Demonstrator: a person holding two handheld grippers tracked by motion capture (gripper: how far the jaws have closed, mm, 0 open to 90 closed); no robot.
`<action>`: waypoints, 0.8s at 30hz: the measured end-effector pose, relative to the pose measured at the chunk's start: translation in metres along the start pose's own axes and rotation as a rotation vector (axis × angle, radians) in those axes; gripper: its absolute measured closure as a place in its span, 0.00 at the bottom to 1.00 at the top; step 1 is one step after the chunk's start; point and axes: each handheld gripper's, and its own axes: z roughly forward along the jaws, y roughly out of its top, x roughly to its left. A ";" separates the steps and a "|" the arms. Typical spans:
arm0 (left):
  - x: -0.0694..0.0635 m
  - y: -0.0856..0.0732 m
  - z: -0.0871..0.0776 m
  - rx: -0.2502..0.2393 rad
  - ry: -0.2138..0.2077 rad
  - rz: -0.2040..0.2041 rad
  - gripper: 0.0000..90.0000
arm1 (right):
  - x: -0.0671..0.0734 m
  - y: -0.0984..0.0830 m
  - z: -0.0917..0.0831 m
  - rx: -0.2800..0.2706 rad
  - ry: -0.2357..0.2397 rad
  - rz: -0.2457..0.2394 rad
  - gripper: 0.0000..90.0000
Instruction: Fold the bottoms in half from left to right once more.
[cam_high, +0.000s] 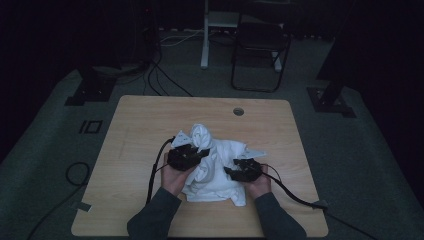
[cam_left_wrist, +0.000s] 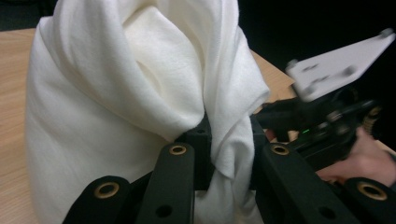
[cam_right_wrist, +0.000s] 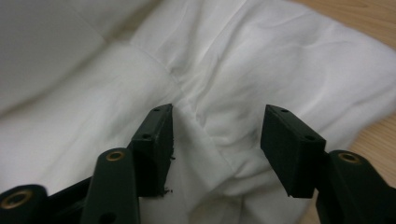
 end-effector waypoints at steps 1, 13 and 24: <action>-0.001 -0.001 0.002 0.000 0.001 0.001 0.90 | -0.002 -0.001 -0.005 -0.015 0.011 0.009 0.47; -0.008 -0.006 0.028 0.037 -0.015 0.008 0.90 | -0.020 -0.006 -0.032 -0.043 -0.055 0.023 0.43; -0.020 -0.030 0.076 0.144 -0.045 0.019 0.90 | -0.023 0.002 -0.051 -0.135 -0.067 0.050 0.42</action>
